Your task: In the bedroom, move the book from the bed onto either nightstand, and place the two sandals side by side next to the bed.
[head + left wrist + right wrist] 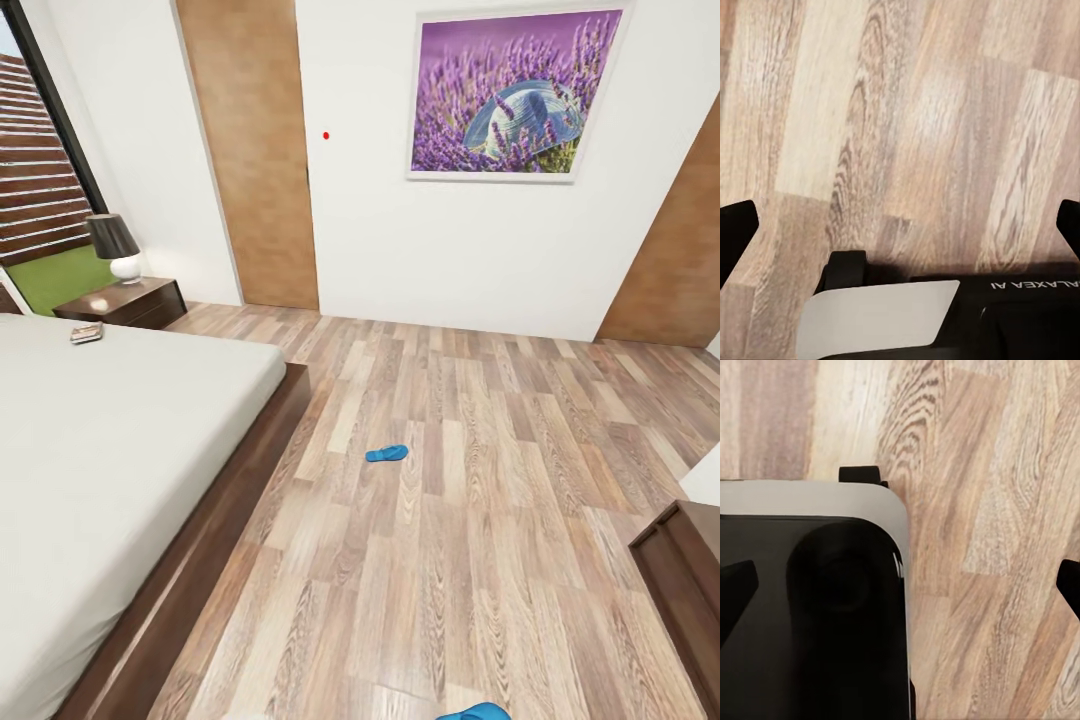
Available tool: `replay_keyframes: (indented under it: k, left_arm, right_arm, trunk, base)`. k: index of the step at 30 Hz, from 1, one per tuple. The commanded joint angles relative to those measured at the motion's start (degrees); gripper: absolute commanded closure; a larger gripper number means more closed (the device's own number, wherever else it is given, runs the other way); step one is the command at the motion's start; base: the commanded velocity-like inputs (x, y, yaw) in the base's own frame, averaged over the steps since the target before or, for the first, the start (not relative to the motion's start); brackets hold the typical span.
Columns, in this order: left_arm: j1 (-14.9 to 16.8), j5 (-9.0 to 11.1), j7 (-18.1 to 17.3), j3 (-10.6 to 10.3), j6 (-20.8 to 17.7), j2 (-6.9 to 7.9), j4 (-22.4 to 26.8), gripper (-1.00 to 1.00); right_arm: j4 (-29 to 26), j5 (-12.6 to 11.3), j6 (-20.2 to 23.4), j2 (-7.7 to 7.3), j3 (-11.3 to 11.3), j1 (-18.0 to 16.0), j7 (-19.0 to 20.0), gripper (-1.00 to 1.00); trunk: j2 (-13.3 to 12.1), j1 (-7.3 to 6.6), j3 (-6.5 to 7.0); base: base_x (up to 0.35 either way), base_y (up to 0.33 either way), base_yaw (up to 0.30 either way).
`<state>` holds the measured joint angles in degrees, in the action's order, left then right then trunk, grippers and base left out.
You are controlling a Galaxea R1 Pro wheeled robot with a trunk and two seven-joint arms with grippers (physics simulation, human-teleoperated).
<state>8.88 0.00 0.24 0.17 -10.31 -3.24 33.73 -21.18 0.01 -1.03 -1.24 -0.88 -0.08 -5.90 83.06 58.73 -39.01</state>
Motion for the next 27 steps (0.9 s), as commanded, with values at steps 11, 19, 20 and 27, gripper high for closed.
replay_keyframes:
  k: [11, 19, 20, 27]
  left_arm:
    - [0.0, 0.0, 0.0, 0.0, -0.3, -0.01, 0.1, -1.0]
    - [0.4, 1.5, -0.2, 0.1, -0.8, -2.38, 6.2, -1.0]
    - [0.5, 2.9, -0.1, 0.1, -1.9, -2.92, 8.8, -1.0]
    - [3.4, 13.5, -0.3, 0.1, -17.2, -3.68, 22.0, -1.0]
  right_arm:
    - [-0.3, 0.0, -0.1, 0.02, -0.1, 0.0, -0.2, -1.0]
    - [-0.7, 0.1, -0.2, -0.67, -0.4, 0.0, -0.5, -1.0]
    - [-0.7, 0.1, -0.2, -1.2, -0.5, 0.0, -0.5, -1.0]
    - [-2.6, 0.1, -0.3, -3.57, -0.6, 0.0, -0.5, -1.0]
  trunk:
    - [0.0, 0.0, -0.04]
    - [0.0, 0.0, -0.04]
    - [0.0, 0.0, -0.04]
    - [0.0, 0.0, -0.04]
  base:
    - [0.0, 0.018, 0.0]
    - [0.0, 0.0, 0.0]
    - [0.0, 0.0, 0.0]
    - [0.0, 0.0, 0.0]
